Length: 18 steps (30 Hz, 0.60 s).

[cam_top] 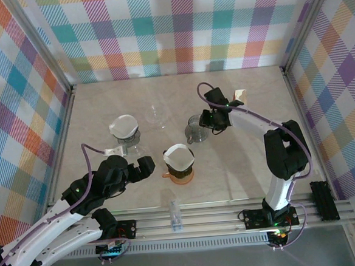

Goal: Place the coffee filter in the dripper

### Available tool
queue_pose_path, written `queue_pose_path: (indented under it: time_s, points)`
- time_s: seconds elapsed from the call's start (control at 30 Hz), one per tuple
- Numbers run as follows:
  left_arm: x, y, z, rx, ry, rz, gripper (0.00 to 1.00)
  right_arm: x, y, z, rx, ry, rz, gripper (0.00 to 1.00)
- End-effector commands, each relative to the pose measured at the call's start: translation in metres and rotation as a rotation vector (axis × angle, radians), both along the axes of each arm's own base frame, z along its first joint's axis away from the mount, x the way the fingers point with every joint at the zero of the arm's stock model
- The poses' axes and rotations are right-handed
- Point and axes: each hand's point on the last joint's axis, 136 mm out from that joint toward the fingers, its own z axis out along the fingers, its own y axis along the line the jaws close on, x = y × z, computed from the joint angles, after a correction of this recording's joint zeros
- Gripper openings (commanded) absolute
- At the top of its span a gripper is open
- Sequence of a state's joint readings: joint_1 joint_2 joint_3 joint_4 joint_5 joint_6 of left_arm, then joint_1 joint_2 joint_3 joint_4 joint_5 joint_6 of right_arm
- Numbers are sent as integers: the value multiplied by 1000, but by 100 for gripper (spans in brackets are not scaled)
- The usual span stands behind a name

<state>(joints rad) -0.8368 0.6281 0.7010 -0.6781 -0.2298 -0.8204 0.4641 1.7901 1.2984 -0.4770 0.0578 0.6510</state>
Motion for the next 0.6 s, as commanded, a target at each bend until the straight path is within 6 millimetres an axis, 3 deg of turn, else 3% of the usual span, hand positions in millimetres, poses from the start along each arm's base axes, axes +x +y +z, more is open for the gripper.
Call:
queue_pose_path:
  time_s: [0.0, 0.1, 0.27, 0.43, 0.57]
  points:
    - [2, 4, -7, 15, 13, 27, 100, -6, -4, -2, -22, 22, 0, 27]
    - [3, 3, -10, 28, 23, 22, 100, -10, -11, 3, -42, 10, -3, 15]
    - [3, 0, -13, 34, 29, 13, 100, -22, -24, 17, -92, -14, 13, 6]
    - [2, 2, -18, 49, 36, 10, 100, -48, -47, 26, -171, -11, 43, 4]
    - [2, 3, -23, 59, 44, 12, 100, -80, -68, 26, -227, 21, 66, 5]
